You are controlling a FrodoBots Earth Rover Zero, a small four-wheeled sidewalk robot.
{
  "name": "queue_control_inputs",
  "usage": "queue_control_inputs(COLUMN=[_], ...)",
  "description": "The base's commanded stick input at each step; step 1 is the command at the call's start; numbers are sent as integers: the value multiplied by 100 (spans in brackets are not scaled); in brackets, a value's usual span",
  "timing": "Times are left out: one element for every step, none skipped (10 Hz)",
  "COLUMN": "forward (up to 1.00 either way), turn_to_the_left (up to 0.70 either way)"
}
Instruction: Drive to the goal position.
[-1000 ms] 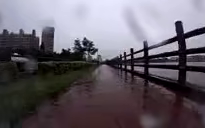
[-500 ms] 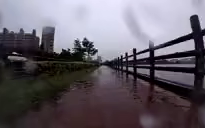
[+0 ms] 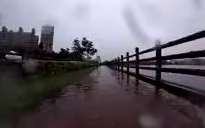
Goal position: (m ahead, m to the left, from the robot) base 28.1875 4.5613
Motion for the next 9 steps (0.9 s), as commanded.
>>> queue_control_inputs(forward=[100,100,100,100,100,100,100,100,100], turn_to_the_left=[0,0,1,9,9,4,0,0,0])
